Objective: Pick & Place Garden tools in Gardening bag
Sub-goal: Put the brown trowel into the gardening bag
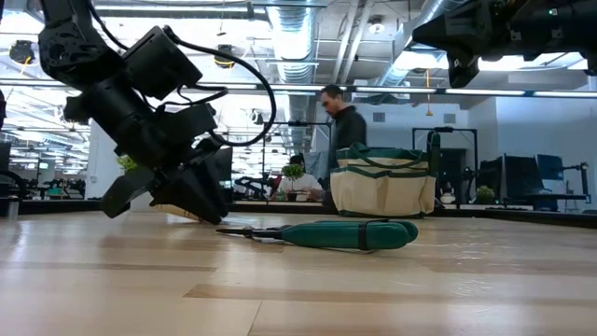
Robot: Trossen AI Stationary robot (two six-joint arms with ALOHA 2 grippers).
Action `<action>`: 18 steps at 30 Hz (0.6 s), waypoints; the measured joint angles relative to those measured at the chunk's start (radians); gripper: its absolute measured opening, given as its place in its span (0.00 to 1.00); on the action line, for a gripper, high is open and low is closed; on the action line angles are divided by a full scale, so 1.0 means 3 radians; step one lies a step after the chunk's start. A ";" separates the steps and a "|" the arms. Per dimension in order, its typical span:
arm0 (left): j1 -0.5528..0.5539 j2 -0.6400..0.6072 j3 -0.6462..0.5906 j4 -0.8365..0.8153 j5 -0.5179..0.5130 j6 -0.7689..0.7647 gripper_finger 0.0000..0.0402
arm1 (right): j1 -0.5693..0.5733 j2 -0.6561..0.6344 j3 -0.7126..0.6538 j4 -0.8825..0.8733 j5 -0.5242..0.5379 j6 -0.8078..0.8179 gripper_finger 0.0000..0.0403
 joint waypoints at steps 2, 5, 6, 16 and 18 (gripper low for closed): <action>-0.0041 0.0000 -0.0001 -0.0003 -0.0047 -0.0002 0.20 | 0.0001 0.0000 0.0000 -0.0020 0.0001 0.0000 0.00; -0.0126 0.0001 -0.0004 -0.0015 -0.0186 -0.0080 0.21 | 0.0001 0.0000 0.0000 -0.0064 0.0001 0.0001 0.00; -0.0159 0.0001 -0.0005 -0.0023 -0.0254 -0.0111 0.21 | 0.0000 0.0000 0.0000 -0.0076 -0.0001 0.0001 0.00; -0.0544 0.0004 -0.0008 -0.0146 -0.1060 -0.0244 0.21 | 0.0001 0.0000 0.0000 -0.0109 -0.0015 0.0003 0.00; -0.0589 0.0001 -0.0005 -0.0221 -0.1162 -0.0372 0.21 | 0.0001 0.0000 0.0000 -0.0109 -0.0015 0.0003 0.00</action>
